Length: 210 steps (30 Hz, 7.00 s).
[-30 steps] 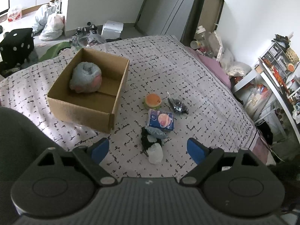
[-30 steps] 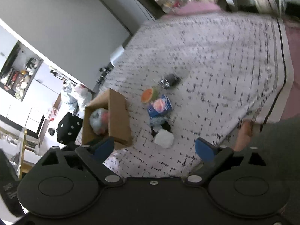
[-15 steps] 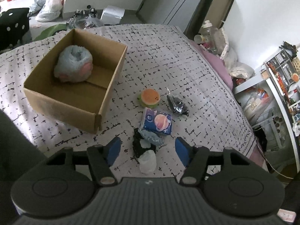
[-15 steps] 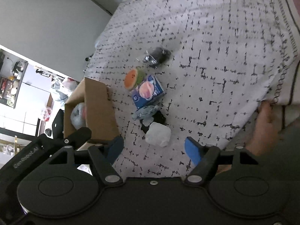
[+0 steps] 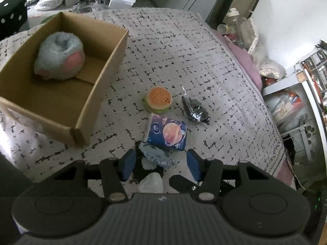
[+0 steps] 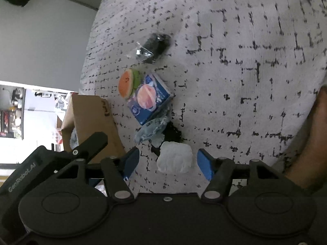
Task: Organize soft objects
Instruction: 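Grasp the white cloth item with the right tool while the left tool grasps the grey bag, then carry the white cloth with the right tool and the grey bag with the left tool to the box, then open both tools to drop the items into the box, then move both tools back toward the black scrunchie and blue tissue pack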
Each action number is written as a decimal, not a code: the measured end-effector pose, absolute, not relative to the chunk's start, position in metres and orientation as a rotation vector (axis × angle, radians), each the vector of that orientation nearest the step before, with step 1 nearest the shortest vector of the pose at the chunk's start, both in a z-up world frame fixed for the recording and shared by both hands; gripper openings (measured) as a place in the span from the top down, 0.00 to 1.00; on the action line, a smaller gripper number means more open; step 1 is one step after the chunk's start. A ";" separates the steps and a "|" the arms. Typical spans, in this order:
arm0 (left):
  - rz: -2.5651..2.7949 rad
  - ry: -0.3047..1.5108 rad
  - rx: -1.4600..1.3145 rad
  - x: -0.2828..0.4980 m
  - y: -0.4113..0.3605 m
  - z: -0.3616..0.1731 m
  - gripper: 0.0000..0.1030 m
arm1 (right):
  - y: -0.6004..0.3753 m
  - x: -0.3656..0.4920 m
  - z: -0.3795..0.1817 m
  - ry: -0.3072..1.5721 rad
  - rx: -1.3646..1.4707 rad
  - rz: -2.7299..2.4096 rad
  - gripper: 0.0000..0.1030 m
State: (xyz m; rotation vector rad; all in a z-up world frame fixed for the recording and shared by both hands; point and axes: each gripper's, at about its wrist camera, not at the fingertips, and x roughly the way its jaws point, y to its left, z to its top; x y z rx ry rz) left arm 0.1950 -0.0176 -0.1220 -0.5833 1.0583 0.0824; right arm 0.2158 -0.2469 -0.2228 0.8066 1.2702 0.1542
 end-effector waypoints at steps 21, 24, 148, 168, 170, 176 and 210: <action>0.150 1.194 -0.760 0.227 -0.017 -0.189 0.80 | -0.227 0.238 -0.260 1.330 0.841 0.101 0.60; 0.140 1.170 -0.747 0.226 -0.019 -0.184 0.85 | -0.229 0.234 -0.254 1.293 0.833 0.108 0.61; 0.286 0.894 -0.547 0.153 0.145 -0.073 0.39 | -0.130 0.199 -0.142 0.763 0.657 0.428 0.30; 0.268 0.859 -0.430 0.153 0.061 -0.036 0.30 | -0.203 0.196 -0.116 0.833 0.501 0.338 0.12; 0.264 0.855 -0.440 0.155 0.052 -0.035 0.30 | -0.209 0.200 -0.115 0.860 0.484 0.331 0.12; 0.260 0.866 -0.447 0.160 0.031 -0.039 0.30 | -0.230 0.210 -0.114 0.909 0.429 0.330 0.11; 0.313 1.058 -0.463 0.199 -0.046 -0.143 0.30 | -0.261 0.277 -0.184 1.167 0.502 0.415 0.11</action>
